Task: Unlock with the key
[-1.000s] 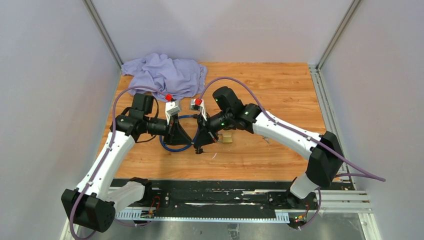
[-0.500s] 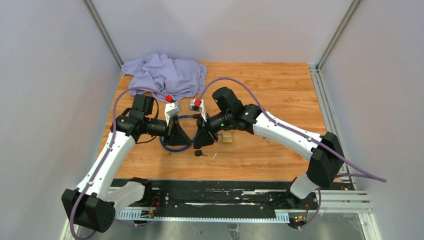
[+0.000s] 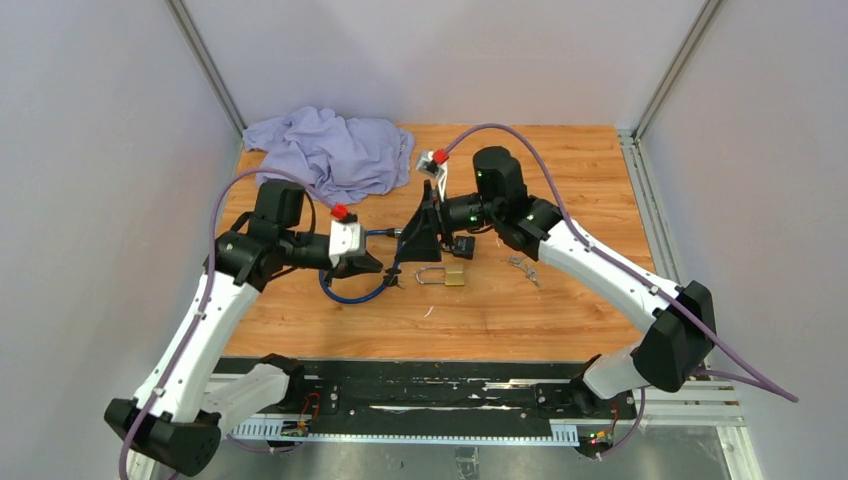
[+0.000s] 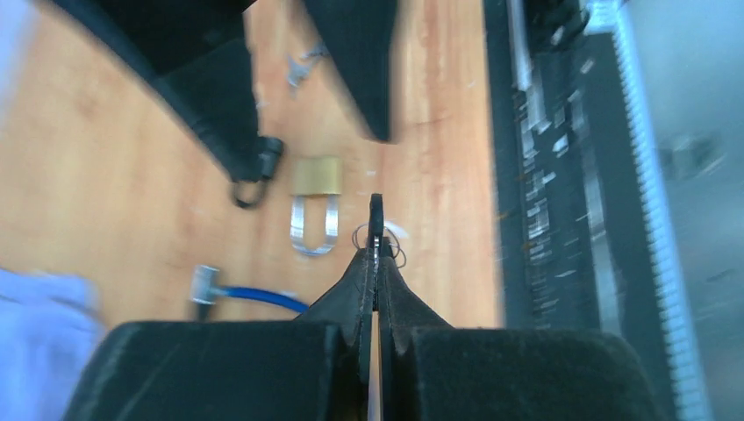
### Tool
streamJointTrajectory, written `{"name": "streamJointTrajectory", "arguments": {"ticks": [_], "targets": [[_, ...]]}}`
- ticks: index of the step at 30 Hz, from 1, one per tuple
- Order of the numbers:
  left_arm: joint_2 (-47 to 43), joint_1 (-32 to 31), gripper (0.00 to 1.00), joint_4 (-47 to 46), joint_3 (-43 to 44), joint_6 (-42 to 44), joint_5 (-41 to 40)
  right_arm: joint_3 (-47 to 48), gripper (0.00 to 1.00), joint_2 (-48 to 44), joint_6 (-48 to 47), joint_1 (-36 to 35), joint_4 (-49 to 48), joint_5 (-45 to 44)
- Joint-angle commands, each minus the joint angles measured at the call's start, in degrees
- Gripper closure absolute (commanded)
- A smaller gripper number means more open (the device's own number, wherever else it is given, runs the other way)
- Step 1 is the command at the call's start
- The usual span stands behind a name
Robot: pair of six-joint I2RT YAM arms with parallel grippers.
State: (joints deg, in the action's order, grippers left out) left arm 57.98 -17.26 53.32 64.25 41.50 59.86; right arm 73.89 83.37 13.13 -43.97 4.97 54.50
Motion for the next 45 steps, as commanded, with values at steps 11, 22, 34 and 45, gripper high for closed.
{"name": "streamJointTrajectory", "arguments": {"ticks": [11, 22, 34, 45], "targets": [[-15.3, -7.2, 1.0, 0.9, -2.9, 81.6, -2.8, -1.4, 0.32, -0.2, 18.5, 6.3, -14.3, 5.8], [-17.3, -7.5, 1.0, 0.9, -7.6, 113.4, 2.5, -2.1, 0.38, 1.6, 26.1, 5.3, -22.3, 12.8], [-18.2, -7.7, 1.0, -0.6, -7.3, 114.0, 1.7, -3.3, 0.46, 3.7, 25.8, 0.8, -18.3, 15.9], [-17.8, -7.7, 1.0, -4.7, -8.1, 113.9, 0.9, -4.8, 0.54, 4.9, 30.8, 0.3, -20.2, 18.6]]}}
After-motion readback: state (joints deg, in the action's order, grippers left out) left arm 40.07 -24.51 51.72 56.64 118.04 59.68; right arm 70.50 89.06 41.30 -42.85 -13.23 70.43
